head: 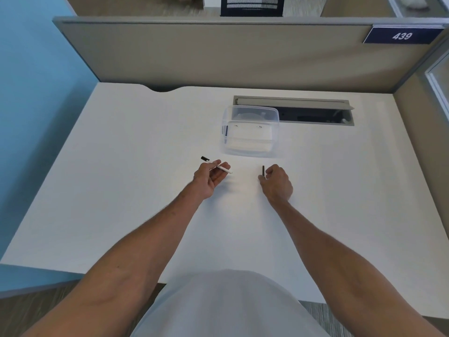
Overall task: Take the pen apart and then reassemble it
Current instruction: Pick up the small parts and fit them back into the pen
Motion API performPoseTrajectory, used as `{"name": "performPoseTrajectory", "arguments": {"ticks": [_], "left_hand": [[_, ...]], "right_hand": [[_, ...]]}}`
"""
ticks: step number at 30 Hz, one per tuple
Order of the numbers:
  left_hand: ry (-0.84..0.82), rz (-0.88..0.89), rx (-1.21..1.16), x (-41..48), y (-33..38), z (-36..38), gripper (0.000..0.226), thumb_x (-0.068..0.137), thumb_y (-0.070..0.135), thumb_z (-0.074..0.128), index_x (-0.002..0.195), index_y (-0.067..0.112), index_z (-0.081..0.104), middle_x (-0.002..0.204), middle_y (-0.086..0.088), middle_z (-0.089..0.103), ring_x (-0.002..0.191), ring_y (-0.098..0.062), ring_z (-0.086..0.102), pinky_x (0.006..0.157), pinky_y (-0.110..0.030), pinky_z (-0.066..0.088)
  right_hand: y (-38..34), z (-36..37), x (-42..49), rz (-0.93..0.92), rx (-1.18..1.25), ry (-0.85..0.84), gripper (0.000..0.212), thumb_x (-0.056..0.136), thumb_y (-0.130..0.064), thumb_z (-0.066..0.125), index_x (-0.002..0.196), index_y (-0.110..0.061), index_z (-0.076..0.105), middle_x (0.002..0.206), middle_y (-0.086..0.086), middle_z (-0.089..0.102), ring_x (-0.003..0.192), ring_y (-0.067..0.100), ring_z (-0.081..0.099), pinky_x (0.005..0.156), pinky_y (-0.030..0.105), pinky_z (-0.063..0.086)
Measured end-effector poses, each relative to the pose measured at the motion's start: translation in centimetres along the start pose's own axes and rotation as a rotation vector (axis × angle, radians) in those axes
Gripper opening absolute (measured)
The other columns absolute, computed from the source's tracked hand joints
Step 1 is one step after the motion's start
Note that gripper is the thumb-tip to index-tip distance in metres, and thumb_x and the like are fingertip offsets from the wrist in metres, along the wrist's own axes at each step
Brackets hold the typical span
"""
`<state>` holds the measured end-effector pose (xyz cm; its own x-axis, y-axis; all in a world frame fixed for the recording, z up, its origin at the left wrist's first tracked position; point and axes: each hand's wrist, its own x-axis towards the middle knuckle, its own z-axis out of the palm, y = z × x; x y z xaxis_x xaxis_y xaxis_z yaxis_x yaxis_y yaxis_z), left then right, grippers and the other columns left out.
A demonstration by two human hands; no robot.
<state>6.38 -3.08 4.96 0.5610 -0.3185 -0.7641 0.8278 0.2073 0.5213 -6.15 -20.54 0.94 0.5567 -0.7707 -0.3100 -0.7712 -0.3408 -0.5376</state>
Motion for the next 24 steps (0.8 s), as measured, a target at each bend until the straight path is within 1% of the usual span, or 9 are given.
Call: {"name": "performPoseTrajectory", "arguments": {"ticks": [3, 4, 7, 8, 12, 15, 19, 21, 24], "left_hand": [[0.001, -0.006, -0.004, 0.2, 0.1, 0.0, 0.021, 0.11, 0.006, 0.057, 0.129, 0.004, 0.065, 0.147, -0.024, 0.07, 0.129, -0.035, 0.073, 0.106, -0.037, 0.06], [0.003, -0.007, -0.006, 0.3, 0.1, 0.0, 0.021, 0.11, 0.006, 0.057, 0.129, 0.004, 0.065, 0.148, -0.024, 0.07, 0.127, -0.034, 0.074, 0.105, -0.037, 0.06], [0.004, -0.002, -0.012, 0.6, 0.0, 0.0, 0.019, 0.11, 0.005, 0.057, 0.127, 0.003, 0.064, 0.147, -0.024, 0.07, 0.1, -0.028, 0.078, 0.095, -0.034, 0.064], [0.003, -0.001, -0.013, 0.7, 0.0, 0.0, 0.019, 0.11, 0.005, 0.057, 0.127, 0.003, 0.064, 0.147, -0.024, 0.07, 0.096, -0.027, 0.078, 0.093, -0.033, 0.064], [-0.002, -0.007, -0.007, 0.8, -0.1, 0.2, 0.019, 0.112, 0.006, 0.053, 0.128, 0.004, 0.063, 0.148, -0.022, 0.07, 0.098, -0.028, 0.078, 0.096, -0.035, 0.063], [-0.014, -0.01, -0.009, 0.6, -0.2, 0.3, 0.019, 0.114, 0.006, 0.048, 0.128, 0.004, 0.06, 0.15, -0.02, 0.069, 0.108, -0.033, 0.076, 0.1, -0.037, 0.063], [-0.019, 0.002, -0.022, 0.3, -0.3, 0.5, 0.019, 0.114, 0.004, 0.044, 0.129, 0.003, 0.056, 0.151, -0.021, 0.068, 0.096, -0.032, 0.076, 0.091, -0.036, 0.063], [-0.018, 0.002, -0.022, 0.1, -0.3, 0.6, 0.019, 0.115, 0.004, 0.042, 0.128, 0.003, 0.056, 0.15, -0.021, 0.069, 0.105, -0.035, 0.077, 0.088, -0.036, 0.064], [-0.014, -0.01, -0.027, -0.2, -0.2, 0.6, 0.02, 0.115, 0.003, 0.041, 0.129, 0.003, 0.056, 0.149, -0.021, 0.069, 0.131, -0.041, 0.071, 0.089, -0.037, 0.064]], "right_hand": [[-0.2, 0.2, 0.3, 0.037, -0.008, -0.003, 0.024, 0.104, -0.021, 0.065, 0.126, -0.014, 0.069, 0.134, 0.005, 0.07, 0.119, 0.035, 0.071, 0.1, 0.042, 0.055], [-0.1, 0.2, 0.3, 0.048, -0.005, -0.007, 0.023, 0.103, -0.019, 0.063, 0.124, -0.014, 0.07, 0.133, 0.006, 0.07, 0.119, 0.035, 0.071, 0.1, 0.042, 0.055], [0.1, 0.2, 0.2, 0.056, 0.008, -0.011, 0.022, 0.102, -0.014, 0.06, 0.12, -0.014, 0.072, 0.132, 0.005, 0.07, 0.116, 0.036, 0.071, 0.098, 0.041, 0.055], [0.1, 0.2, 0.1, 0.052, 0.011, -0.012, 0.023, 0.101, -0.012, 0.058, 0.119, -0.014, 0.072, 0.131, 0.004, 0.07, 0.115, 0.036, 0.071, 0.098, 0.041, 0.055], [0.0, 0.0, -0.4, 0.025, 0.042, -0.003, 0.022, 0.098, -0.012, 0.058, 0.115, -0.016, 0.071, 0.124, 0.001, 0.075, 0.111, 0.034, 0.072, 0.094, 0.041, 0.057], [-0.1, -0.2, -0.9, -0.052, 0.072, 0.003, 0.014, 0.097, -0.014, 0.063, 0.108, -0.018, 0.07, 0.114, -0.003, 0.08, 0.104, 0.031, 0.074, 0.088, 0.039, 0.056], [-0.6, -0.3, -1.6, -0.206, 0.12, -0.025, 0.013, 0.097, -0.014, 0.068, 0.108, -0.023, 0.069, 0.112, -0.012, 0.079, 0.092, 0.024, 0.073, 0.087, 0.039, 0.059], [-1.1, -0.4, -2.0, -0.253, 0.153, -0.04, 0.02, 0.098, -0.015, 0.068, 0.113, -0.027, 0.07, 0.113, -0.014, 0.078, 0.087, 0.023, 0.072, 0.086, 0.038, 0.059], [-1.6, -0.4, -2.5, -0.32, 0.169, -0.043, 0.019, 0.098, -0.017, 0.069, 0.112, -0.029, 0.073, 0.113, -0.015, 0.077, 0.084, 0.02, 0.072, 0.083, 0.039, 0.059]]}}
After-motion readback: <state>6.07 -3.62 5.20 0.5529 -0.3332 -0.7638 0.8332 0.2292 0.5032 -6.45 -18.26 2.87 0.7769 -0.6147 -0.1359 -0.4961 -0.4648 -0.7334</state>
